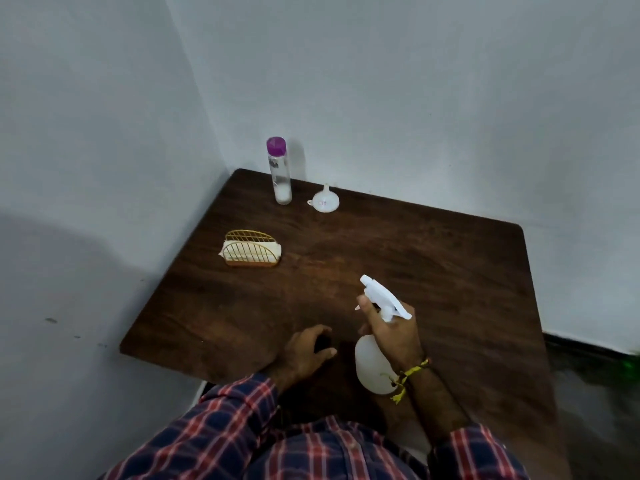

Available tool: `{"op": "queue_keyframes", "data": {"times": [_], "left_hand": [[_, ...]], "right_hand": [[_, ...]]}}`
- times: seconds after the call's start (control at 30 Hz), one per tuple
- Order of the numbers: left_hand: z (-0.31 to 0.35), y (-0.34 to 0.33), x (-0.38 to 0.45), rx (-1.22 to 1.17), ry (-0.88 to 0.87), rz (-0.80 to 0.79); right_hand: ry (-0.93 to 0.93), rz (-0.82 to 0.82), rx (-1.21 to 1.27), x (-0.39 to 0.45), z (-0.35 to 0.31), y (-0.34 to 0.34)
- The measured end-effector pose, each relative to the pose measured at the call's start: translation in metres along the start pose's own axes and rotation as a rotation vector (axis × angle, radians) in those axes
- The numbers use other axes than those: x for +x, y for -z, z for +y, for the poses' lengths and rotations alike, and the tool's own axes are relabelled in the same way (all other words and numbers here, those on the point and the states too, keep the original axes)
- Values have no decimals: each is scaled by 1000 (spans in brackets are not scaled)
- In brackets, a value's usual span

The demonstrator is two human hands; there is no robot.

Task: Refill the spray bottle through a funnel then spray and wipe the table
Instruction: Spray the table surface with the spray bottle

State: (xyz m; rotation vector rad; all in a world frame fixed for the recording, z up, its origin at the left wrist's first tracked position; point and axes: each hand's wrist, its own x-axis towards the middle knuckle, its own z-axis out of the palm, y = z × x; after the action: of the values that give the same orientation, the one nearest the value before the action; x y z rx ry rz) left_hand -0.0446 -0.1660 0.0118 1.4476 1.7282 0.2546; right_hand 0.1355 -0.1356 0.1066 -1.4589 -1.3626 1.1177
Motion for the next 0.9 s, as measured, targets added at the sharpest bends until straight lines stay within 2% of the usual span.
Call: {"op": "queue_keyframes", "data": {"times": [0.23,0.53,0.6,0.7,0.77,0.9], "left_hand": [[-37,17,5,159,130,7],[-24,38,20,505,167,-209],[-17,45,26,569,165,-258],[-16,51,32,523,163,-307],[-20,53,34,487,165,-330],[-22,54,36,475,166,-351]], "right_hand": [[-53,-10,-8,-18,0,0],[-137,38,-106,-16,6,-3],[-179,-10,-157,-9,3,-4],[-211,-72,-195,3,2,-11],[-183,-21,-233,11,5,-15],[-259,11,-210,24,3,-18]]}}
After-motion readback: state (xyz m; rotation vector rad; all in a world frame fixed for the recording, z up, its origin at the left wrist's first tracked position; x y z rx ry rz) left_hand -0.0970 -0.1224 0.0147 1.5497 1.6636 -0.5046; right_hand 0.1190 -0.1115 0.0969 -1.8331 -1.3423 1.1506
